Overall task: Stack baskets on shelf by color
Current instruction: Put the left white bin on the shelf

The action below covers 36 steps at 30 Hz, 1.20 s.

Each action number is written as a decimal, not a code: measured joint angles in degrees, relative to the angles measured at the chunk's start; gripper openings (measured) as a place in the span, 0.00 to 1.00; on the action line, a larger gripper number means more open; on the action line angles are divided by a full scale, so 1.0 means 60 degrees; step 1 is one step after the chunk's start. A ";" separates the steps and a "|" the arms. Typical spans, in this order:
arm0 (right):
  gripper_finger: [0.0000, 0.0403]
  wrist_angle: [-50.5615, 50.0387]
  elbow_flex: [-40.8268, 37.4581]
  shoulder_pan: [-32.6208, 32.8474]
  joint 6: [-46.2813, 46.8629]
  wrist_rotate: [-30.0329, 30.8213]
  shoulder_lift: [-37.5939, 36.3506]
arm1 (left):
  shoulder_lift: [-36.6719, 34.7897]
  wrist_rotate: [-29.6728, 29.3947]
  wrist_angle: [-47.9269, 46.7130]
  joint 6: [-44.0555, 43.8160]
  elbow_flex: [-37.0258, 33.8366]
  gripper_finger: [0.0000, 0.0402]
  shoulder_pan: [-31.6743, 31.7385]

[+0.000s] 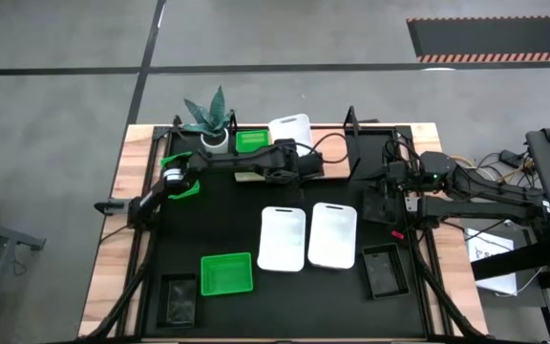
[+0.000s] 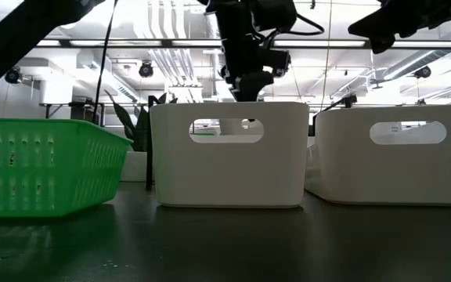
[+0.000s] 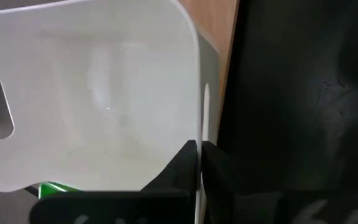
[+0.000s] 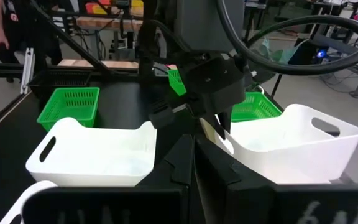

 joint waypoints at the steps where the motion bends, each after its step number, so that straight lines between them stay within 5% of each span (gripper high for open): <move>1: 0.02 -0.0011 0.0000 0.0000 0.0011 0.0002 0.0000 | 0.0000 0.0000 0.0009 0.0000 -0.0023 0.00 0.0019; 19: 0.02 -0.0372 -0.0004 0.0000 0.0347 0.0014 0.0004 | 0.0000 0.0623 0.0262 0.0072 -0.0139 0.01 0.0258; 36: 0.02 -0.0362 -0.0004 -0.0004 0.0409 0.0011 0.0640 | -0.0483 0.0628 0.0203 0.0619 -0.0077 0.33 0.0245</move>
